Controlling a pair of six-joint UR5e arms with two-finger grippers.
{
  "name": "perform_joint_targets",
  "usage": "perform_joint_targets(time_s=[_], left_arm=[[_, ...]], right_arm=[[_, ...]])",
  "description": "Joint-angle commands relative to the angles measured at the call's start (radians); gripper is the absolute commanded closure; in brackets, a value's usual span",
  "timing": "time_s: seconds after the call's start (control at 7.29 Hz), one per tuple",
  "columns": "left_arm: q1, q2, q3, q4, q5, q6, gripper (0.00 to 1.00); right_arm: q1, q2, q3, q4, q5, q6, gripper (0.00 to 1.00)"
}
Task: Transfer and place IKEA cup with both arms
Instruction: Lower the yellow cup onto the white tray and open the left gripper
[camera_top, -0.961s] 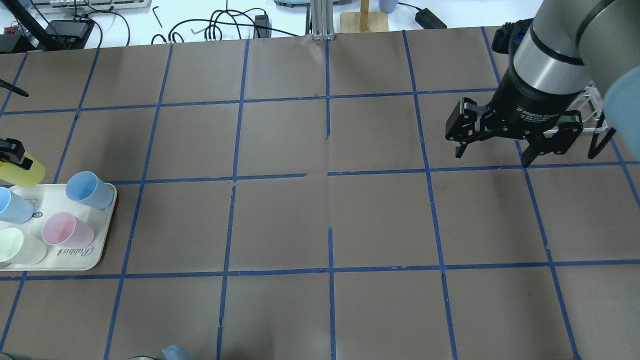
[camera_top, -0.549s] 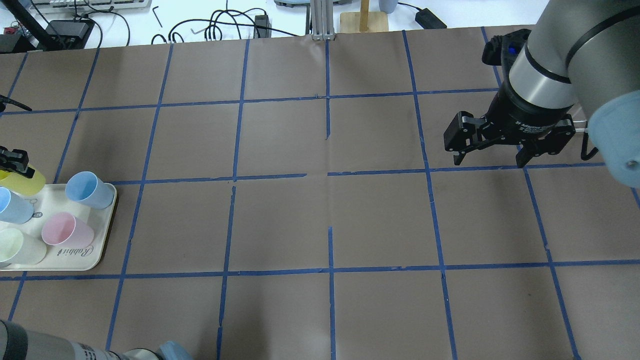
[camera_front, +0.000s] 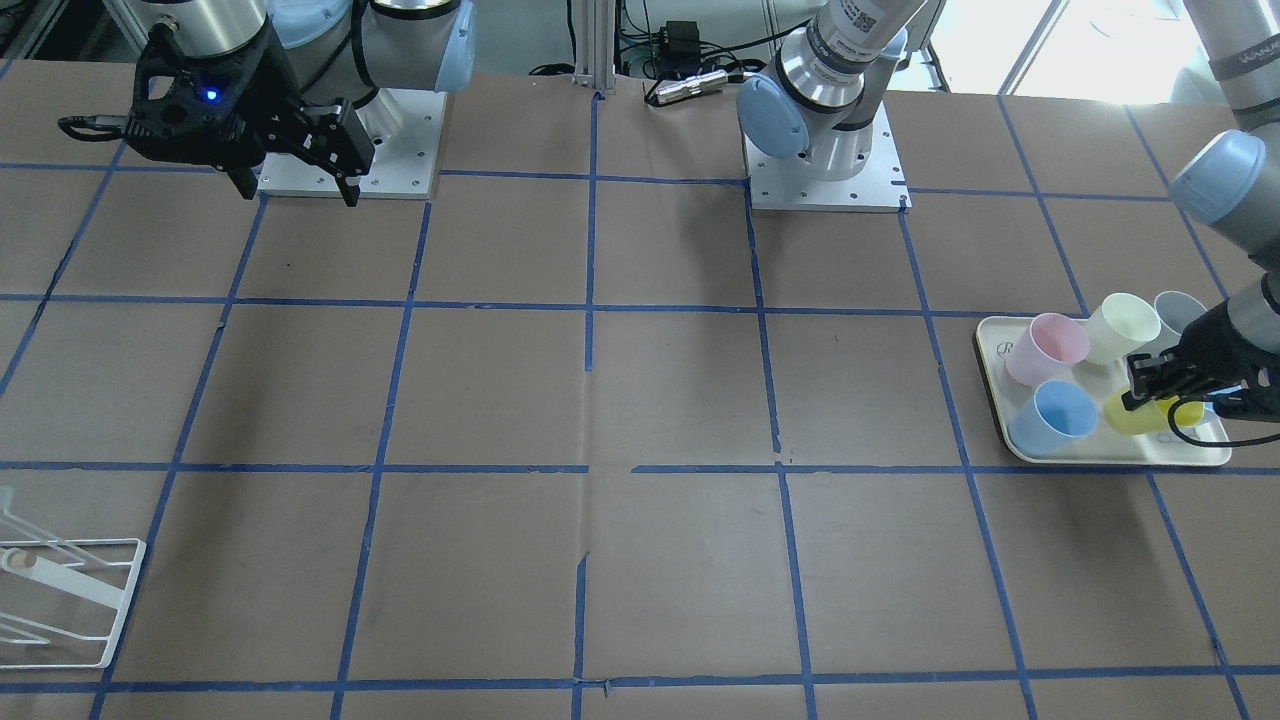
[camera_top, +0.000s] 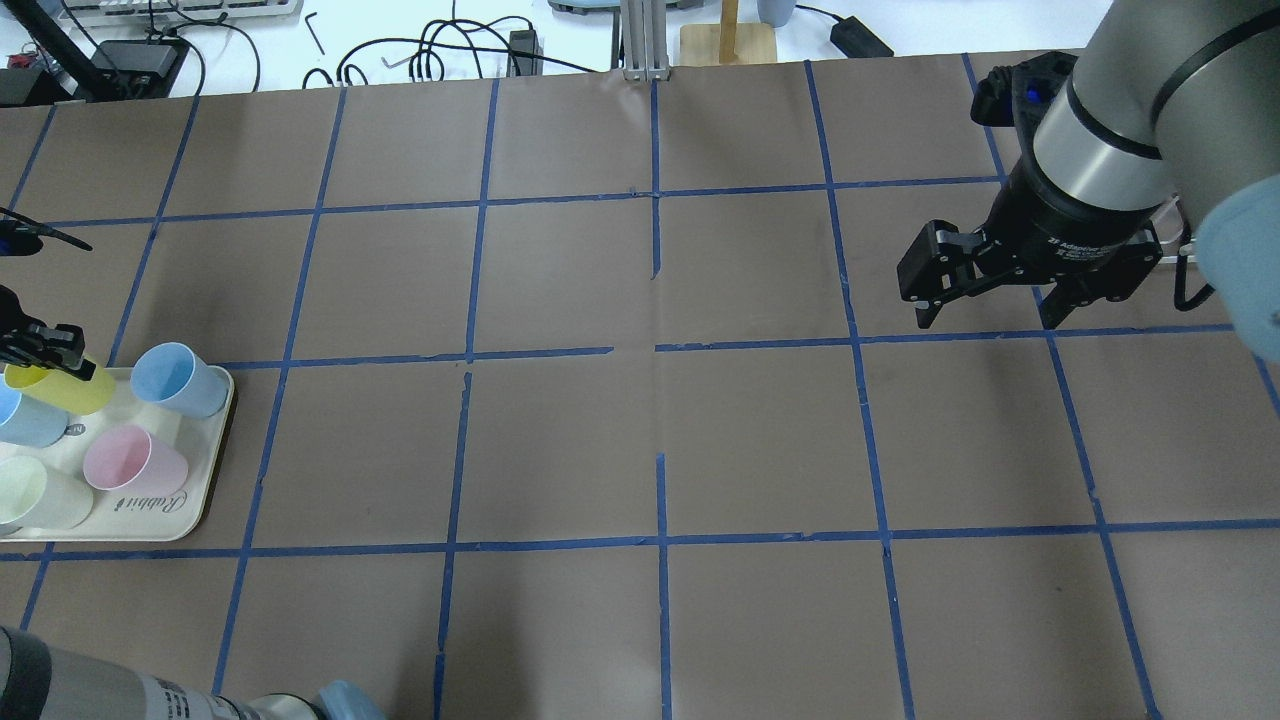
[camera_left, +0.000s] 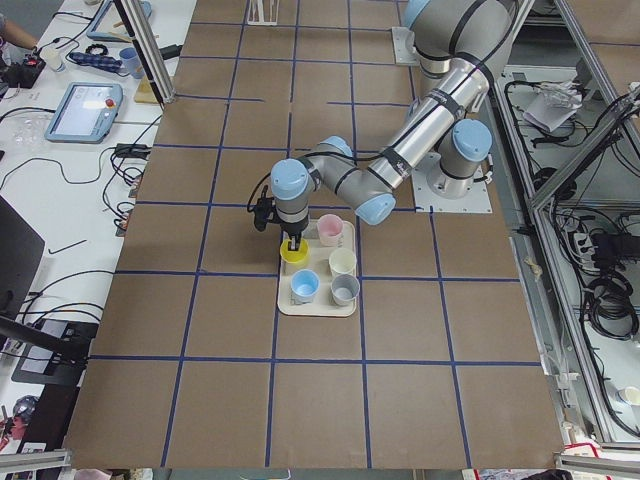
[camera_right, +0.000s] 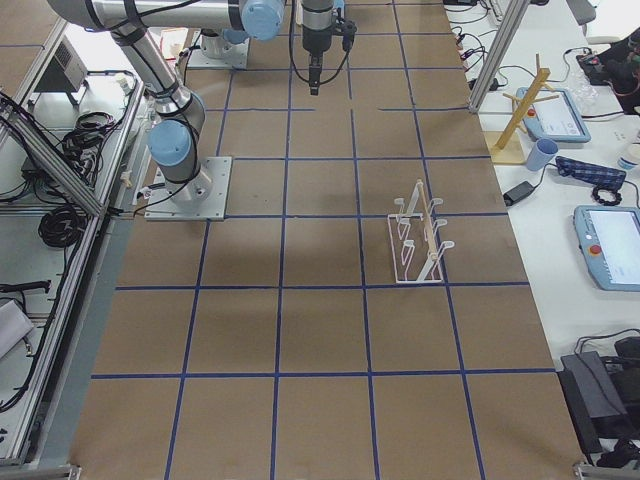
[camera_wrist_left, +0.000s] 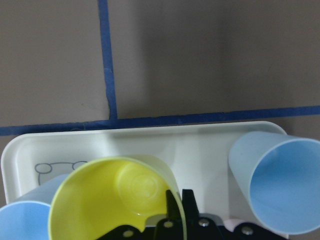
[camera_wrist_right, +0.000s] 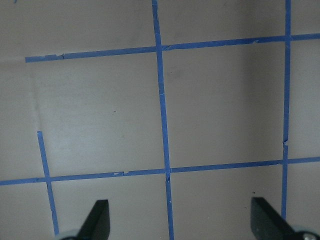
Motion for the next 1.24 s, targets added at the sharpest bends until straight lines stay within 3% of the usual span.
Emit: perform_joint_targets(time_s=[0.0,0.27,0.41,0.55,0.96,1.1], left_arm=[[0.001,-0.009,-0.007,0.002,0.002,-0.008,0.25],[0.027,0.017,0.026,-0.065,-0.001,-0.008,0.0],[0.029,0.037,0.082,-0.151,0.0,-0.008,0.0],[0.011,0.06,0.18,-0.314,-0.012,-0.021,0.0],[-0.332,0.146,0.335,-0.544,0.0,-0.418,0.0],[-0.442,0.166,0.357,-0.547,-0.003,-0.55,0.0]], right_arm=[[-0.037,0.0,-0.019,0.048,0.015,-0.002,0.0],[-0.035,-0.005,-0.019,0.048,0.015,0.0,0.0],[-0.038,-0.005,-0.022,0.048,0.014,0.002,0.0],[-0.031,-0.009,-0.025,0.045,0.017,0.014,0.0],[-0.028,-0.011,-0.025,0.044,0.019,0.012,0.0],[-0.028,-0.011,-0.031,0.044,0.019,0.012,0.0]])
